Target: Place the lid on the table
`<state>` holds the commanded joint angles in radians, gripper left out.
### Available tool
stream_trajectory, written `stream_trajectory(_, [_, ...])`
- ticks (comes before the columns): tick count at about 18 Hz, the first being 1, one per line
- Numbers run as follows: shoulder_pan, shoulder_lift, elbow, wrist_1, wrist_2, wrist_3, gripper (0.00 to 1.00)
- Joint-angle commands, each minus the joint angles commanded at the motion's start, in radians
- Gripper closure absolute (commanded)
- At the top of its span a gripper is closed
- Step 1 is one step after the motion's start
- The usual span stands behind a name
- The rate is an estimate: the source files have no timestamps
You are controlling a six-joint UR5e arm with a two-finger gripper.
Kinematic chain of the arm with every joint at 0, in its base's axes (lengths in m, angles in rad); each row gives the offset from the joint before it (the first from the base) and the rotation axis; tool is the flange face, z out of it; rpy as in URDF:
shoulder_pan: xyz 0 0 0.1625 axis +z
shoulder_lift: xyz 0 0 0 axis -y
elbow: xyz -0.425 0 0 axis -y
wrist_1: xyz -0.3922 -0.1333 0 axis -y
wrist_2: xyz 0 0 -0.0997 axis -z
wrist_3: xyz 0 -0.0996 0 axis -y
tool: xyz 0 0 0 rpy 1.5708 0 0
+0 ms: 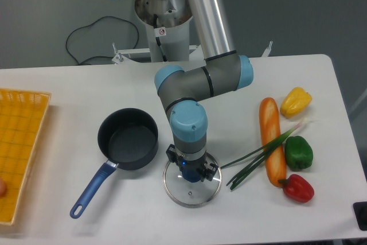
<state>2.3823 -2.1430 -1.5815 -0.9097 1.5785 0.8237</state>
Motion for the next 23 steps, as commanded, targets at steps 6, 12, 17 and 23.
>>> stream_trajectory(6, [0.000, 0.002, 0.000, 0.002, 0.002, 0.006, 0.00])
stream_trajectory(12, [0.002, 0.028, -0.003, 0.000, 0.002, 0.009, 0.00])
stream_trajectory(17, [0.000, 0.049, 0.005, 0.000, 0.060, 0.003, 0.00])
stream_trajectory(23, [0.014, 0.093, 0.026, -0.008, 0.063, 0.012, 0.00])
